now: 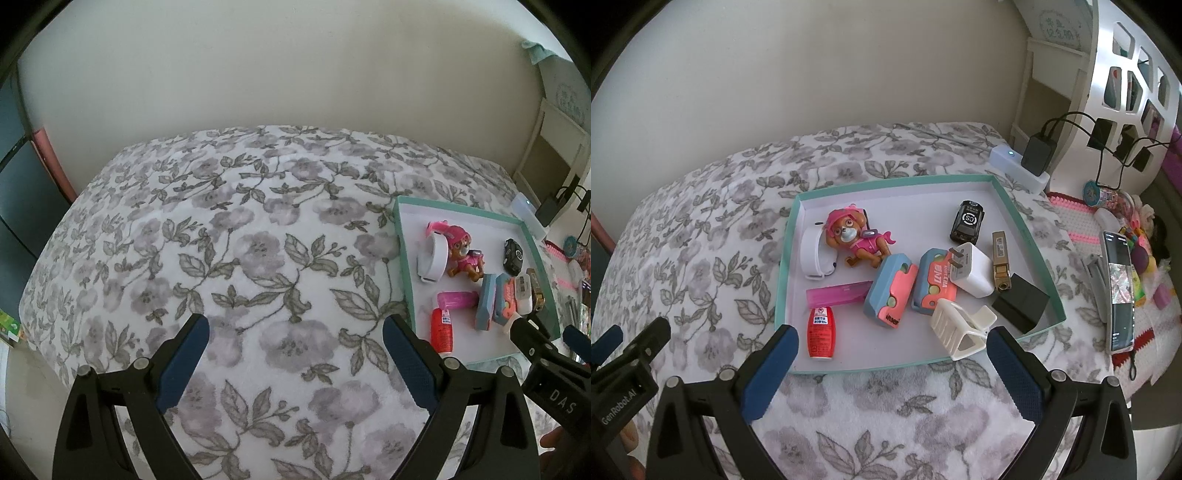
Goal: Organize rigid objects
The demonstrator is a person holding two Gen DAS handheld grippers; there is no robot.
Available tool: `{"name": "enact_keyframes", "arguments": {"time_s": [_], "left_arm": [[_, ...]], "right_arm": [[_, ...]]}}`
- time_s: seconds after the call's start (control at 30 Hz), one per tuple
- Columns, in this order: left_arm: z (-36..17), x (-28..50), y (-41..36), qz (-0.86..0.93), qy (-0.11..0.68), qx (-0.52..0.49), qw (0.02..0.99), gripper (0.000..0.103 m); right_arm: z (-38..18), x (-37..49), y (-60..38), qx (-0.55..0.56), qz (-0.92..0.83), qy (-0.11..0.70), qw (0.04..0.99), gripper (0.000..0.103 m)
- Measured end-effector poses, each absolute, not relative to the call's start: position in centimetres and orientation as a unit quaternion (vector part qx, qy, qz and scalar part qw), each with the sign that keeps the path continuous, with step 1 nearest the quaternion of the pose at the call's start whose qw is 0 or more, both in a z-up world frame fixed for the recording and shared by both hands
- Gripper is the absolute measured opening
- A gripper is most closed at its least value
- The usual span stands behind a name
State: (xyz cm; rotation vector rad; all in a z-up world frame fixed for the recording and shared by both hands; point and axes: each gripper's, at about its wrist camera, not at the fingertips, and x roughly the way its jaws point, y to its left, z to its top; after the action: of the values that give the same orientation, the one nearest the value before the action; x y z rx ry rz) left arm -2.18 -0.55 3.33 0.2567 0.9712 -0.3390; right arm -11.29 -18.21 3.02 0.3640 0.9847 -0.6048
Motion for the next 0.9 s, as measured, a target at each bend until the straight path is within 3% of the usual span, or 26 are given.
{"name": "enact_keyframes", "arguments": {"time_s": [0.9], "left_arm": [[3.43, -2.19, -0.47, -0.156, 0.463, 0.137, 0.862, 0.095]], "right_arm": [[2.88, -11.1, -18.15, 0.171, -0.284, 0.465, 0.821, 0.103]]}}
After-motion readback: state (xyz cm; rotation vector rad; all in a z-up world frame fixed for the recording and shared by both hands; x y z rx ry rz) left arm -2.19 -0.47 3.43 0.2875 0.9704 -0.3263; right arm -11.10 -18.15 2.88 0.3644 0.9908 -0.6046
